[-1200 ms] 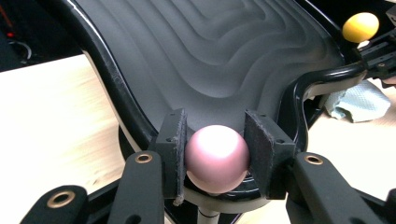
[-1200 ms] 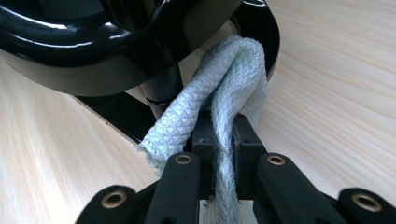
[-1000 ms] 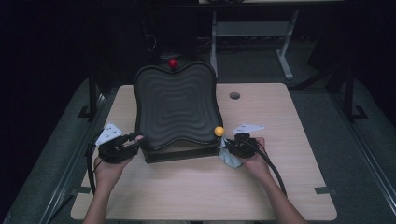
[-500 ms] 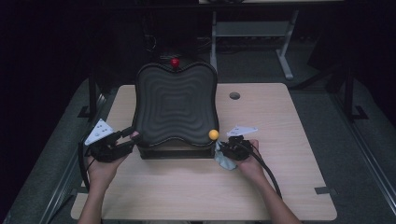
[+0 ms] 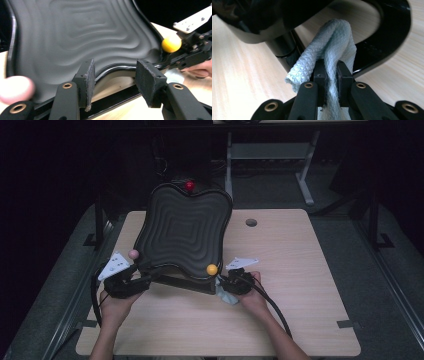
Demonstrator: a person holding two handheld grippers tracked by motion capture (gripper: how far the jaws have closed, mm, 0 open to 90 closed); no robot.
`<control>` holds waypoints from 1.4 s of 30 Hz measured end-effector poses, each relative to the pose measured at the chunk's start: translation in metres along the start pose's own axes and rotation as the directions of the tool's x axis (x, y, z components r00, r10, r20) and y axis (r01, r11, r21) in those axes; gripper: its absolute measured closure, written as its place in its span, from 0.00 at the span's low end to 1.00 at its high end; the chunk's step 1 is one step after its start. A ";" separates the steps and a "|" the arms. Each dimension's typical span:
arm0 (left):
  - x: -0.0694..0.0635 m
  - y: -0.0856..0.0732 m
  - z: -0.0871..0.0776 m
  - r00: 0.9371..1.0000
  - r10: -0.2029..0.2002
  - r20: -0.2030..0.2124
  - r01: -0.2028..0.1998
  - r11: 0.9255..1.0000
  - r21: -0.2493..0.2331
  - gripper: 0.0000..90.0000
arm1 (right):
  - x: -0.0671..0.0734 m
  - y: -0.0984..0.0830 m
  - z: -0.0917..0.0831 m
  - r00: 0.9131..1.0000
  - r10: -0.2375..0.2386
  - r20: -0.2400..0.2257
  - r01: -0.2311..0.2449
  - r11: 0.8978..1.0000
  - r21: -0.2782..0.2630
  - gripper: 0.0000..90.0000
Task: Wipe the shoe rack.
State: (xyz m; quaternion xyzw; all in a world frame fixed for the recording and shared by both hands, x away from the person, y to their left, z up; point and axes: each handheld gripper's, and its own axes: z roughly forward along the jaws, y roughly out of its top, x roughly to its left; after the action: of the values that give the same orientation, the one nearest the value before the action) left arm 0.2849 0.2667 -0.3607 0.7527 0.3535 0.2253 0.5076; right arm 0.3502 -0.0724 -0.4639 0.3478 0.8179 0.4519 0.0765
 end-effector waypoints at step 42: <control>-0.046 -0.008 0.038 0.989 0.048 0.137 -0.055 0.997 0.052 0.50 | 0.062 0.006 0.040 0.988 -0.068 -0.139 0.068 0.998 -0.004 0.90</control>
State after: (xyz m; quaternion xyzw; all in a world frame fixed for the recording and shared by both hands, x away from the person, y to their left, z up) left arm 0.2790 0.2102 -0.3820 0.7891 0.3048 0.1768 0.5032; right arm 0.3245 -0.0033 -0.4703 0.2874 0.8329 0.4717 0.0346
